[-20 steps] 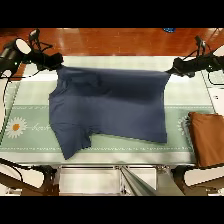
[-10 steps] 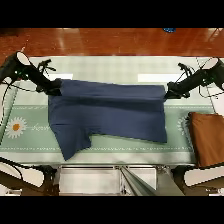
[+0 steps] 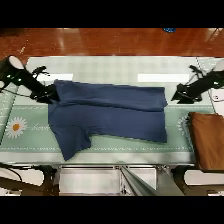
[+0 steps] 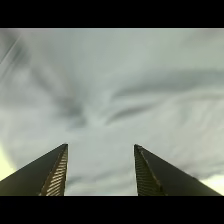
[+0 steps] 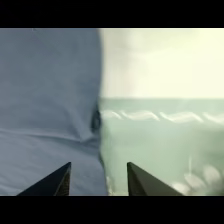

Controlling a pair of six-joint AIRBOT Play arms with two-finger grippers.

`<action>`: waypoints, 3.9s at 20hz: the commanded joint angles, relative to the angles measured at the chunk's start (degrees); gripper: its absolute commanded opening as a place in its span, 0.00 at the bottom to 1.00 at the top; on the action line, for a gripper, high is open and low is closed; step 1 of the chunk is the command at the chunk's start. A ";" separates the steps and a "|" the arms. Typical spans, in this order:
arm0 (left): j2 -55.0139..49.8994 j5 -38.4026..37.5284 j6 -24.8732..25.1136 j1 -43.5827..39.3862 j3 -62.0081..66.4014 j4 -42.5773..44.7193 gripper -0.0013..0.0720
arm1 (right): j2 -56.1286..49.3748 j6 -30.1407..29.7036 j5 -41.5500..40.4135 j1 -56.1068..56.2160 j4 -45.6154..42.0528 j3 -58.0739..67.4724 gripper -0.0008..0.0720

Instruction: Fold the shirts.

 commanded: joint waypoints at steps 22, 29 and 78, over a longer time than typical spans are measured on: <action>22.08 12.63 10.03 13.29 -47.41 -17.33 0.71 | 37.03 -11.72 -10.32 -21.75 25.29 -41.90 0.57; 22.12 12.33 10.03 12.11 -47.39 -16.04 0.04 | 37.33 -5.25 -6.32 -27.93 10.80 -49.77 0.57; -18.14 9.09 -2.91 0.09 19.10 -26.29 0.04 | -4.66 -7.82 -22.43 -0.44 26.36 -6.12 0.05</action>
